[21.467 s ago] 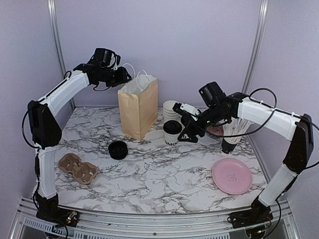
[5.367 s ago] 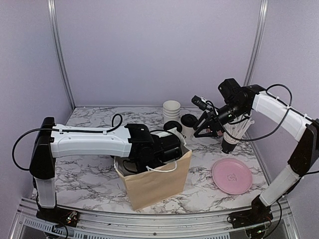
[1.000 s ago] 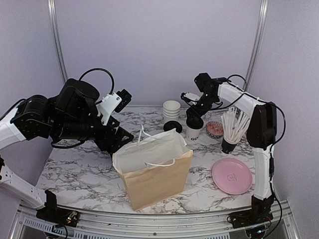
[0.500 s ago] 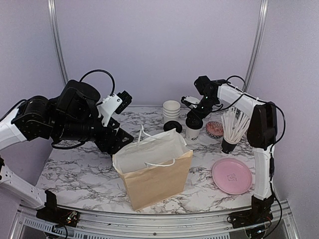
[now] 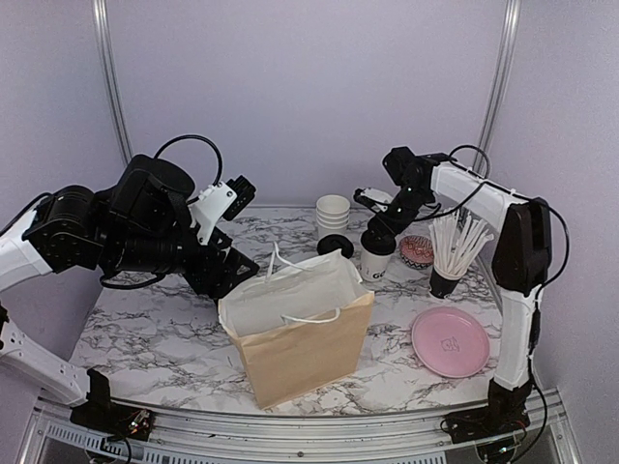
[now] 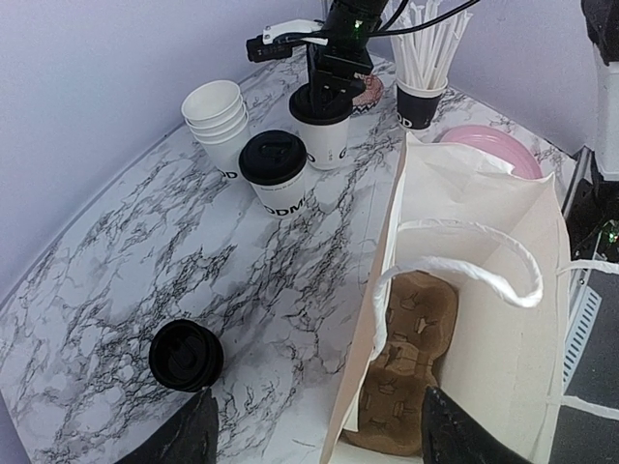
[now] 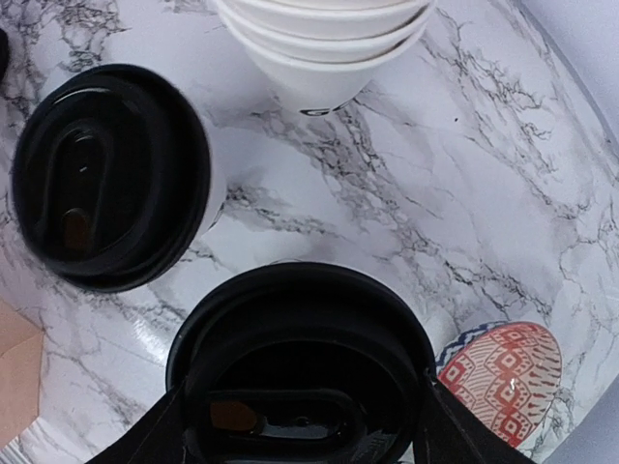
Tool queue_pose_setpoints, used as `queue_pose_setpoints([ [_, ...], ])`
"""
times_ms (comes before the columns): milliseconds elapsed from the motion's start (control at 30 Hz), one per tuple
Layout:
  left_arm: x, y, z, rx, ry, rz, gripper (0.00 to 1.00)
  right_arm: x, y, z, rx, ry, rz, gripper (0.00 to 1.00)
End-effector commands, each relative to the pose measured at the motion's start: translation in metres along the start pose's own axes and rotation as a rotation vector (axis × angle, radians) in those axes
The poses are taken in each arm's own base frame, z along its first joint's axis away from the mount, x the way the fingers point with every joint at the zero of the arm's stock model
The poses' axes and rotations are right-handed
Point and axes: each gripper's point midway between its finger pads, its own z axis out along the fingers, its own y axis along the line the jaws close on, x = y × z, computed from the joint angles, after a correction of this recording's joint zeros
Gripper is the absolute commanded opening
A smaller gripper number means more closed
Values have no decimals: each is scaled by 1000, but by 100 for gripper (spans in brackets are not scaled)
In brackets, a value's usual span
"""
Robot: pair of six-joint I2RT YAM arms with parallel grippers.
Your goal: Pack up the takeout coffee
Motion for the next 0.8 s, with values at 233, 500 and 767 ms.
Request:
queue_pose_setpoints([
  [233, -10, 5, 4, -18, -15, -23, 72, 23, 104, -80, -142, -109, -241, 65],
  [500, -14, 3, 9, -14, -10, -15, 72, 80, 121, -81, -140, -49, -317, 66],
  [767, -14, 2, 11, -10, -5, -17, 72, 122, 138, -65, -189, 45, -401, 66],
])
